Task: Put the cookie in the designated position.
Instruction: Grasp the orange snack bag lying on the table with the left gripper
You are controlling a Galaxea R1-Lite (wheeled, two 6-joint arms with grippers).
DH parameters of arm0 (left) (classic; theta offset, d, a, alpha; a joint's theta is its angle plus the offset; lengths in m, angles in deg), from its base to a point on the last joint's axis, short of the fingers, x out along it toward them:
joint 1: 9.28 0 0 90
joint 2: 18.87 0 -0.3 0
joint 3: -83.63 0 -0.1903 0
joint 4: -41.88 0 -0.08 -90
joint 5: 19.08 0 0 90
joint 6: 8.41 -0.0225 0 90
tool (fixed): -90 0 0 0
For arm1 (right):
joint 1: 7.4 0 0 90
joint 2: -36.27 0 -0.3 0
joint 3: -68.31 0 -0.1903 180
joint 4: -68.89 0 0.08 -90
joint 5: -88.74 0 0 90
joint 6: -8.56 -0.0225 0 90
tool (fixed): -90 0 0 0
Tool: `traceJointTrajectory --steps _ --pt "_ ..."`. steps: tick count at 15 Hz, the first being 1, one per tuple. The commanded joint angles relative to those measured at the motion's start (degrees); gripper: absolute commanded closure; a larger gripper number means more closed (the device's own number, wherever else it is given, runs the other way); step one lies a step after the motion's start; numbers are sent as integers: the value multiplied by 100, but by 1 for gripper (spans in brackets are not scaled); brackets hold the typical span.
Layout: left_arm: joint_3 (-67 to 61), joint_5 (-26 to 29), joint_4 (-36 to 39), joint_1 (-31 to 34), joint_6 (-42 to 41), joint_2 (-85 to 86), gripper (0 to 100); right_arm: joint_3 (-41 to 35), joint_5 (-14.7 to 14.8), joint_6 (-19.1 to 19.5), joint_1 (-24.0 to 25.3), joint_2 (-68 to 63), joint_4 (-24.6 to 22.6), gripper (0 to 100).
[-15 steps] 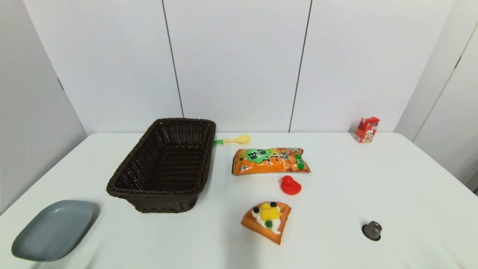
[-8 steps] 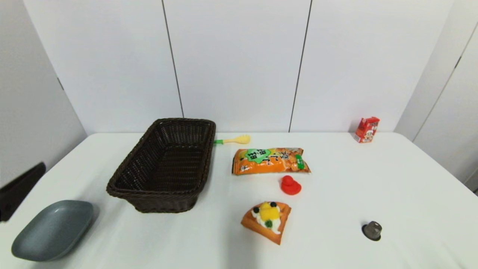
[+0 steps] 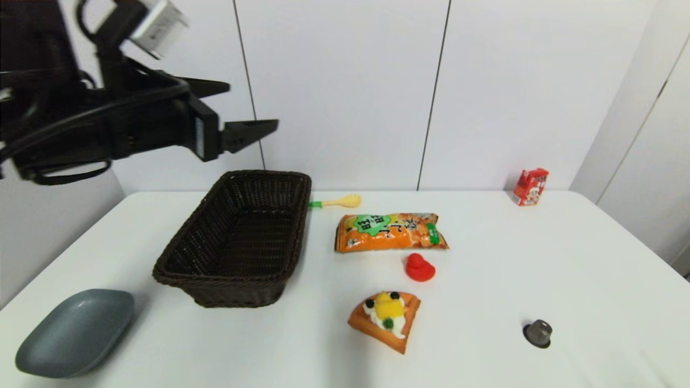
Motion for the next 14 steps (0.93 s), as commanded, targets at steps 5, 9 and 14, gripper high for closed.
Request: traceJointTrajectory --steps 5,9,14 --pt "2758 -18 -3907 -827 -2120 -2829 0 -9 0 -2 -2 0 -4 0" --pt "4014 -18 -4136 -827 -1944 -3839 0 -9 0 -2 -2 0 -4 0" --pt "4278 35 -3283 -854 -1470 -4472 0 -9 0 -2 -2 0 -4 0"
